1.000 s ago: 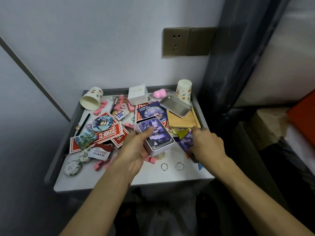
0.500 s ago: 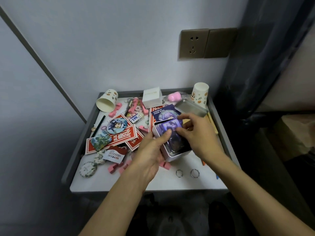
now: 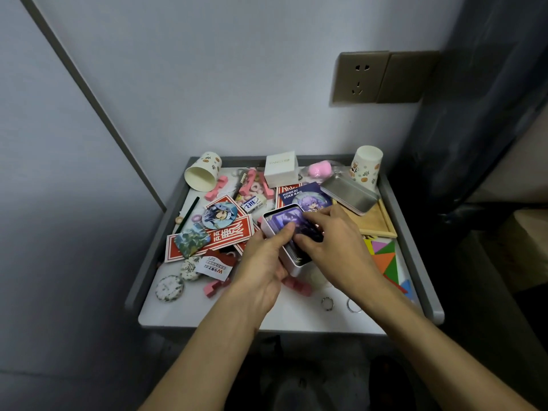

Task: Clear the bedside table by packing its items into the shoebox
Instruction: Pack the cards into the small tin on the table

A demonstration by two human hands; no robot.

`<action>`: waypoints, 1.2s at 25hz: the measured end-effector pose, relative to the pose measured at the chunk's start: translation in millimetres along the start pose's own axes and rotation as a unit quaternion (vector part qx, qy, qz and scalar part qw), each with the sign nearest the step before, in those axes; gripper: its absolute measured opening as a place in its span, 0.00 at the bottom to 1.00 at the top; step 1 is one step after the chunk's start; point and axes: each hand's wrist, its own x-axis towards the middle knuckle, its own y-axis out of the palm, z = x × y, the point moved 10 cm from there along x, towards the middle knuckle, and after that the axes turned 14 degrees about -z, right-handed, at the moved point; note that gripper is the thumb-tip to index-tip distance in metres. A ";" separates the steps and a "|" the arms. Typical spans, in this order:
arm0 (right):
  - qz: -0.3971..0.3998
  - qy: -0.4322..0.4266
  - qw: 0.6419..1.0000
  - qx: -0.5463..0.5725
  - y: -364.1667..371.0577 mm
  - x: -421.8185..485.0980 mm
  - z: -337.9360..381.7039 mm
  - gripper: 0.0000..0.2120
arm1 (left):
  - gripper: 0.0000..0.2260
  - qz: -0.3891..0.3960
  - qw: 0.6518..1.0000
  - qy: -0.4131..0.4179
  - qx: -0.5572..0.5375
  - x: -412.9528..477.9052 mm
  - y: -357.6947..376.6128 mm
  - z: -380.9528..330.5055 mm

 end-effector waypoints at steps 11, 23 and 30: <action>-0.088 0.032 0.989 -0.112 -11.9 61.1 -58.6 0.18 | 0.08 -0.084 0.994 -0.017 -0.074 12.8 -34.1 -29.7; -0.096 -0.012 0.984 -0.152 -26.5 77.2 -36.2 0.03 | 0.07 -0.061 0.996 -0.029 -0.054 13.3 -31.9 -29.8; -0.077 0.189 0.968 0.146 -39.0 23.4 -44.0 0.09 | 0.09 0.005 0.999 -0.046 -0.024 -1.1 -12.0 -15.4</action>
